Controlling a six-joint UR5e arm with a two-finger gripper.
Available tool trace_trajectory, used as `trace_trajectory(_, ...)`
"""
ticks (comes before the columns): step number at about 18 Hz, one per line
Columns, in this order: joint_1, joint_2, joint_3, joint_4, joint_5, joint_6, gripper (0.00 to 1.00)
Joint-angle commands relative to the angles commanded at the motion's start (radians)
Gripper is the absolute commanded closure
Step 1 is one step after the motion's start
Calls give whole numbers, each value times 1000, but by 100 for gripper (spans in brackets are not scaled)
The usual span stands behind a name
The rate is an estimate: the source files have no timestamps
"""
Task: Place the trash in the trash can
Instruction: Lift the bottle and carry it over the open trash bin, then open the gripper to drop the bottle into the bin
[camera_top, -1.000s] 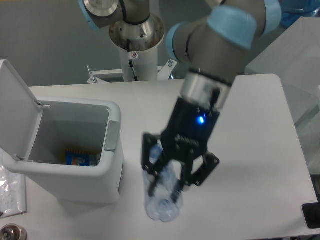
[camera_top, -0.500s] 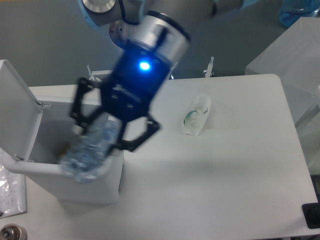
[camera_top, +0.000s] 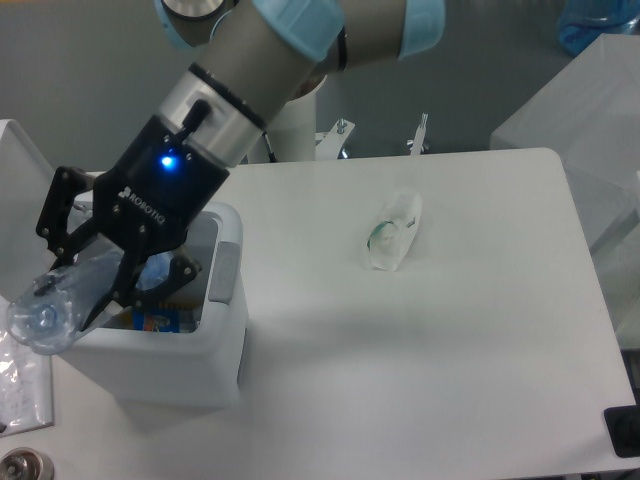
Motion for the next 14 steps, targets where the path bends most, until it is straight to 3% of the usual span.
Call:
trace_trajectory(1,0,3,-20,0,2,25,0)
trace_trajectory(5,23,31,-78,-2,2,48,0)
trace_trajectory(9,118,71,-97,-2,3,63,0)
trace_trajectory(14,265,52,-95,-5,14,63,0)
